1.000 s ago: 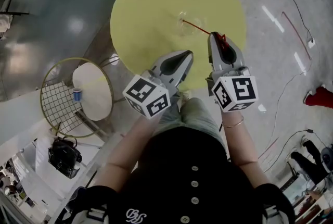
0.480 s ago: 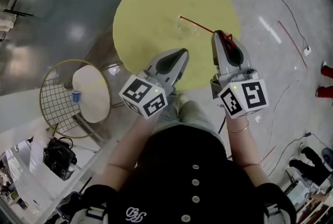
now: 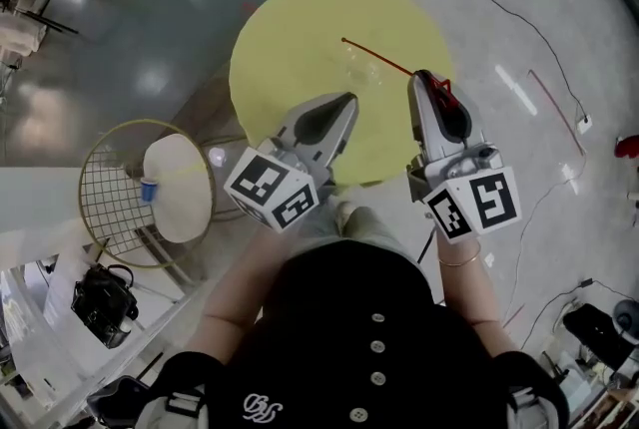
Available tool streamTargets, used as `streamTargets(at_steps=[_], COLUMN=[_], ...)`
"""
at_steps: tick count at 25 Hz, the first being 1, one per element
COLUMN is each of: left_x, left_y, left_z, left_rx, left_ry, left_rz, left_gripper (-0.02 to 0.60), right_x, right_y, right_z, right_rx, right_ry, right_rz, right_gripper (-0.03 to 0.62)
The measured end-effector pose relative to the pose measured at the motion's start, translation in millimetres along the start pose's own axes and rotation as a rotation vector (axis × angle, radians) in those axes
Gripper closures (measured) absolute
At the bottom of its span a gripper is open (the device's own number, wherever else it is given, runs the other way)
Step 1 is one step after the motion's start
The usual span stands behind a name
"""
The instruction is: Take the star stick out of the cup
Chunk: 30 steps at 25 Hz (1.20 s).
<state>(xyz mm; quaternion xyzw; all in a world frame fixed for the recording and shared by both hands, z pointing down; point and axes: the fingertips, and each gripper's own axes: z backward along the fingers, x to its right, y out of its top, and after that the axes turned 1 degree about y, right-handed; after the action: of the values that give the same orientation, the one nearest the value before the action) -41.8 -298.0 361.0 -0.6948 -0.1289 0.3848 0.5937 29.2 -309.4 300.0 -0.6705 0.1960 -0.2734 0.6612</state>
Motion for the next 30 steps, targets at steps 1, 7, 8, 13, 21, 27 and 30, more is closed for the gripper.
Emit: streamTargets(at_steps=[1,7,8,13,21,27,30], left_x=[1.9,9.0,9.6,14.0,17.1,20.5,21.1], left_y=[5.7,28.2,30.0,36.6,37.5,36.6,35.4], left_z=[0.5,8.6,9.6,18.4,35.7,34.6,32.6], left_rx=[0.015,0.069,0.071,0.09,0.11,0.102,0.092], left_ry=[0.0,-0.002,-0.003,-0.005,-0.003,-0.006,-0.003], left_rz=[-0.007,-0.044,-0.05,-0.068,-0.074,-0.088,-0.088], left_gripper=[0.569,0.569,0.569,0.569,0.569,0.569,0.569], right_x=[-0.5,-3.6,-3.8,-5.4,-7.4,-5.2,-7.3], right_y=[3.0,11.5,12.4,23.4,23.4,15.8,12.0], right_z=[2.2,15.8,18.5,36.6,51.6,55.0,56.1], right_rx=[0.008,0.03,0.03,0.043,0.058,0.046,0.037], right_ry=[0.006,0.026,0.029,0.029,0.012,0.017,0.024], right_rz=[0.001,-0.006,-0.008,-0.013,-0.011,-0.042,-0.055], right_gripper=[0.579,0.58,0.58,0.579,0.579,0.579,0.579])
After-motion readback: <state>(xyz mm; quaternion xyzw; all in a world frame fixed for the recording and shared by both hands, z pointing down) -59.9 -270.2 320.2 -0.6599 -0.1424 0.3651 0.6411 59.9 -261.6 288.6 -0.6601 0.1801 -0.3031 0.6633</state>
